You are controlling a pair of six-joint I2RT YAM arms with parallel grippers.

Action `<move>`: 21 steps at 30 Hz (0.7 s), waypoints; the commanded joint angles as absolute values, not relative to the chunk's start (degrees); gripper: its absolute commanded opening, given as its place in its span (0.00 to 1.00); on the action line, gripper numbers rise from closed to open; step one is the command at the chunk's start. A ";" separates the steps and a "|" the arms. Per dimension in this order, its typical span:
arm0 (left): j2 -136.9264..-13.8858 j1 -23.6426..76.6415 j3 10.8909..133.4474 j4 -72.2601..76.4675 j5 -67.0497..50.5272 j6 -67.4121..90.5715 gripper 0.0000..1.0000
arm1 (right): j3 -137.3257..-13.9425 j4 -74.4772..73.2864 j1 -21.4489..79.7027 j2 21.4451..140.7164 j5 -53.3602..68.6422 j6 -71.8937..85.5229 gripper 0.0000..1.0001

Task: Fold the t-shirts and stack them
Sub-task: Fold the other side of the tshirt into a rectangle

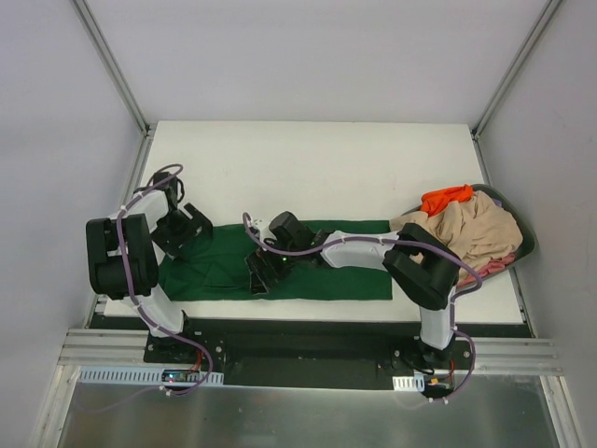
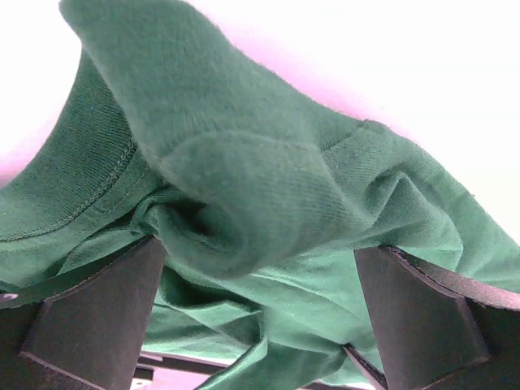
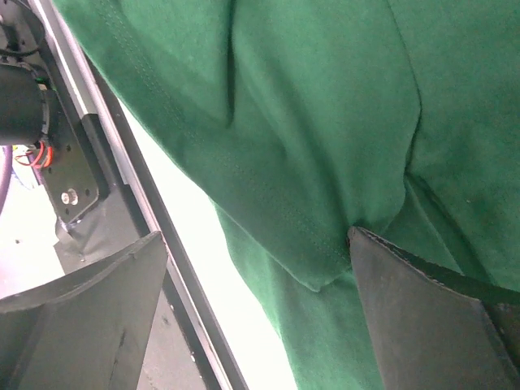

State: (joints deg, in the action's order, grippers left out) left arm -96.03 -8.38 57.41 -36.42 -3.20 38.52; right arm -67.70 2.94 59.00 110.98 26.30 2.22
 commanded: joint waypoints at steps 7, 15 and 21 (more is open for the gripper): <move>-90.19 -9.67 61.26 -39.71 -1.50 40.24 0.99 | -64.43 -3.16 59.41 101.18 19.61 -2.11 0.96; -73.84 -7.82 55.12 -40.34 -2.80 42.37 0.99 | -63.45 -2.99 59.50 92.81 21.34 -2.64 0.96; -74.00 -0.19 53.96 -39.73 -6.85 41.32 0.99 | -63.46 -2.81 59.68 95.10 17.07 -0.18 0.96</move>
